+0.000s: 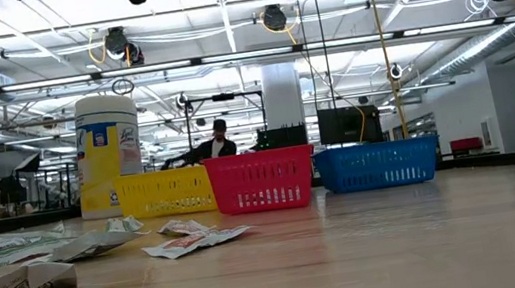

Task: Pick & Place First Aid Supplies
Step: Put the bandage pack into the yellow bin

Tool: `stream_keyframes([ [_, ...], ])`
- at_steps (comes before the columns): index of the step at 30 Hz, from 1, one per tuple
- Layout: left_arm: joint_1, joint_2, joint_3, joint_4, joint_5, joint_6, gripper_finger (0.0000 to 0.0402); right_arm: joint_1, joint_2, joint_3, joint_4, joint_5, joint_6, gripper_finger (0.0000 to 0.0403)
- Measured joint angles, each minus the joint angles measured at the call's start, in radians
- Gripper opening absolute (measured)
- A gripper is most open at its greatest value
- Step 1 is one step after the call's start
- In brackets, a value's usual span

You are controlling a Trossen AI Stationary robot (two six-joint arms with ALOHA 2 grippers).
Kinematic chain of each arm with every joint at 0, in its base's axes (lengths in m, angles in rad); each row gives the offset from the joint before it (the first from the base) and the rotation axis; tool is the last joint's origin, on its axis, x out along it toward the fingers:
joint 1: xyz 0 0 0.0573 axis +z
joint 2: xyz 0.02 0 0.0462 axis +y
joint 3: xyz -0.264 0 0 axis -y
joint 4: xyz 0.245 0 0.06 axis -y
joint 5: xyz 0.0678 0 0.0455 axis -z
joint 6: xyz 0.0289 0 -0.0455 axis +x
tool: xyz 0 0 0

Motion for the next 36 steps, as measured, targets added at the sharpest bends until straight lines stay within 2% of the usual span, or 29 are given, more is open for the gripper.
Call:
stream_keyframes([
  [7,0.000,0.000,0.000,0.000,0.001,0.000,0.0161,0.000,0.141,-0.005,0.050,0.010,-0.135,0.0137],
  [21,0.000,0.000,0.000,-0.033,0.002,-0.023,0.0161,0.018,0.296,-0.003,0.162,0.031,-0.171,0.0135],
  [24,0.000,0.000,0.000,-0.031,0.002,-0.046,0.0161,0.013,0.296,-0.004,0.167,0.033,-0.182,0.0112],
  [30,0.000,0.000,0.000,-0.031,0.003,-0.047,0.0161,0.012,0.297,-0.004,0.169,0.029,-0.197,0.0012],
  [36,0.000,0.000,0.000,-0.031,0.003,-0.044,0.0161,-0.008,0.277,-0.007,0.133,0.083,-0.233,0.0003],
])
